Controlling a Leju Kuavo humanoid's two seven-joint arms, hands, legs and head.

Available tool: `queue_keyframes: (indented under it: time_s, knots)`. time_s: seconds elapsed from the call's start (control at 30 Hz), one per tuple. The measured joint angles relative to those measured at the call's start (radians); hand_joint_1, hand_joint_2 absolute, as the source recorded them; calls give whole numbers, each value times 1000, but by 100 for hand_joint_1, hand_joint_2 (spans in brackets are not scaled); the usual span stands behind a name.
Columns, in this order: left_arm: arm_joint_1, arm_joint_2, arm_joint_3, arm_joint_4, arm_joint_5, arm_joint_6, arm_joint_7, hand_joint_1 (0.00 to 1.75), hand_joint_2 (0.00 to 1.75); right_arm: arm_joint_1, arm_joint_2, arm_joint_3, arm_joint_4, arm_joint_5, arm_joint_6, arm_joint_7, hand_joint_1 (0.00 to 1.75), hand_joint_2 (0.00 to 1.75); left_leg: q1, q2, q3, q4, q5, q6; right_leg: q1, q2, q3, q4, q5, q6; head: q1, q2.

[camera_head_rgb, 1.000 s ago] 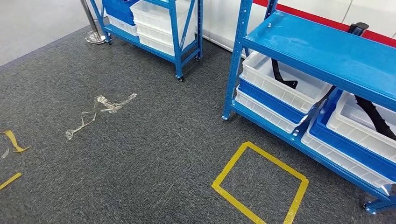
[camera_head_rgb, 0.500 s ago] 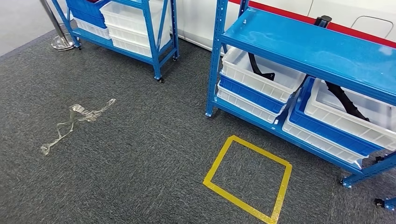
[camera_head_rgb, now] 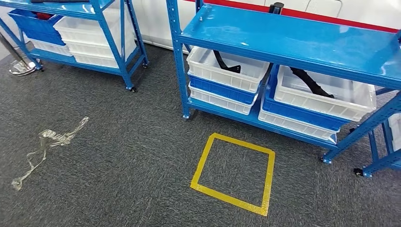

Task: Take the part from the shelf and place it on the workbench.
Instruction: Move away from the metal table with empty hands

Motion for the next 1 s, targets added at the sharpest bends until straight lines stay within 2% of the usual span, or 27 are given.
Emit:
queue_keyframes:
  time_s: [0.03,0.07,0.1,0.13,0.2,0.23,0.27,0.3,0.37,0.43,0.5,0.53,0.57,0.6,0.63,0.67,0.7,0.73,0.77,0.87,1.0]
  knots:
    - [1,1,0,0,0,0,0,0,0,1,0,0,0,1,0,1,0,0,0,-2,3,-20,26,1,0,14,2,0,0,0,0,0]
    - [1,1,0,0,1,0,0,0,0,1,0,0,0,2,0,2,0,0,1,-6,23,-71,65,3,0,27,4,0,0,1,0,0]
    - [1,1,0,0,1,0,0,0,0,2,1,0,0,3,0,3,0,0,3,-22,50,-137,104,5,0,39,6,1,0,1,0,0]
    - [0,2,0,0,1,0,0,0,0,1,2,0,0,4,0,4,0,0,6,-48,75,-198,132,6,3,49,5,3,-1,3,0,0]
    - [0,2,0,0,1,1,0,0,0,-1,3,0,0,7,0,4,0,0,8,-84,100,-266,154,9,7,68,-1,4,-1,11,1,0]
    - [0,2,0,0,1,1,0,0,0,-1,4,0,0,8,1,5,0,0,6,-86,101,-272,152,12,7,77,-5,4,1,17,1,0]
    - [0,2,0,0,2,1,1,0,0,0,4,0,0,10,2,5,0,0,3,-74,102,-274,154,18,5,87,-10,0,4,25,1,0]
    - [0,2,0,0,2,1,1,0,0,1,3,0,0,11,4,6,0,0,2,-62,104,-279,158,26,3,86,-15,1,5,31,1,0]
    - [-1,2,0,0,3,1,0,0,0,2,3,0,0,11,6,8,0,0,4,-36,111,-293,166,42,7,43,-38,38,-15,35,7,0]
    - [-1,2,0,0,3,1,0,0,0,-1,4,0,0,11,6,9,0,0,2,-6,115,-299,167,51,11,-10,-95,153,-68,29,14,0]
    - [0,2,0,0,3,1,0,0,0,-1,4,0,0,11,6,9,0,0,0,25,115,-298,165,52,8,-23,-153,267,-108,31,16,0]
    - [0,2,0,0,4,1,0,0,0,1,4,-1,0,11,6,9,0,0,1,37,116,-298,164,51,5,-27,-156,274,-105,38,16,0]
    - [0,2,0,0,5,1,0,0,0,3,4,-1,0,11,6,9,0,0,2,49,117,-298,162,49,3,-32,-138,243,-89,48,17,0]
    - [0,2,0,0,5,1,0,0,0,4,4,-1,0,12,6,9,0,0,3,59,121,-298,159,45,0,-44,-101,175,-63,58,17,0]
    - [0,2,0,0,6,2,0,0,0,3,4,-1,0,13,7,9,0,0,2,69,125,-298,155,40,-1,-67,-60,100,-36,65,18,0]
    - [0,2,0,0,7,2,0,0,0,1,5,-1,0,14,8,9,0,0,0,78,129,-297,151,33,1,-86,-28,43,-15,64,19,0]
    - [0,2,0,-1,7,3,-1,0,0,-1,5,-1,0,15,10,9,0,0,-3,87,134,-297,146,26,3,-100,-7,7,-2,60,18,0]
    - [-1,2,0,-1,7,4,-1,0,0,-3,6,-1,0,16,11,9,0,0,-6,95,140,-298,143,20,6,-104,-1,-3,2,52,18,0]
    - [-2,2,0,-1,8,4,-2,0,0,-3,6,-1,0,16,11,9,0,0,-6,104,145,-300,141,15,8,-94,-1,-3,4,44,16,0]
    - [-5,1,1,-1,9,4,-2,0,0,-2,4,-1,0,17,11,10,0,0,-1,117,154,-303,135,3,-1,-69,0,-6,7,28,15,0]
    - [-5,1,1,-1,9,4,-2,0,0,-2,4,-1,0,17,11,10,0,0,1,115,154,-302,132,1,-6,-66,2,-7,8,25,15,0]
